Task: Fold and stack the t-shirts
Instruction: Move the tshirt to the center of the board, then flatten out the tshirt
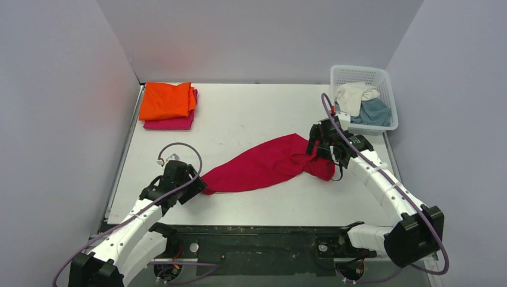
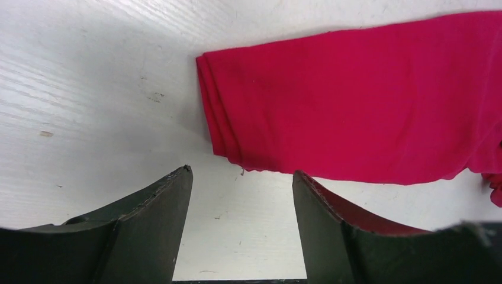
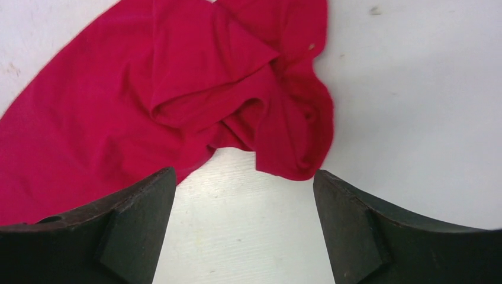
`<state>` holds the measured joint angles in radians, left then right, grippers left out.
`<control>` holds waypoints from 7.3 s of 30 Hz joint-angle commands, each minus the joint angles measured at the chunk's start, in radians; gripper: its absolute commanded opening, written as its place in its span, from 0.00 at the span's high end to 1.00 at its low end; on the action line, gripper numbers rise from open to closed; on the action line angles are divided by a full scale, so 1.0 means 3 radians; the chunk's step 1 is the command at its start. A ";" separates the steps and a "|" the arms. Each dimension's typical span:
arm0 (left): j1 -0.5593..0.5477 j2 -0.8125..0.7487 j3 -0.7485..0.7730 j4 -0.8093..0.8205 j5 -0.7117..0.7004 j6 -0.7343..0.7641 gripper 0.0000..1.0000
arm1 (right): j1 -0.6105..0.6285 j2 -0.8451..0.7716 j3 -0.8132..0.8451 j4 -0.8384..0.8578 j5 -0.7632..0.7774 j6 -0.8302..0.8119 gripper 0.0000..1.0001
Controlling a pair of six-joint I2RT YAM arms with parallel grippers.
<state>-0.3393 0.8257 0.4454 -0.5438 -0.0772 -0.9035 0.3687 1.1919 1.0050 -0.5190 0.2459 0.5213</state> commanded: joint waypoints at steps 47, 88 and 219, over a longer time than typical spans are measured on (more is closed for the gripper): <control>0.0093 0.0643 -0.0167 0.1300 0.0077 0.0193 1.00 | 0.0617 0.2227 0.0652 0.0586 0.0660 0.0565 0.83; 0.0139 -0.1131 0.3120 0.0887 -0.0555 0.1377 1.00 | 0.0372 -0.1166 0.2970 0.0043 -0.0005 -0.0552 1.00; 0.1016 0.1606 0.0462 0.1034 -0.0029 0.0257 1.00 | 0.0259 0.0303 -0.1259 0.0331 -0.0124 0.1193 0.32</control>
<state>-0.0357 1.3331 0.5739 -0.2253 -0.0715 -0.8436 0.4412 1.2465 0.6247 -0.4561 0.2401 0.8593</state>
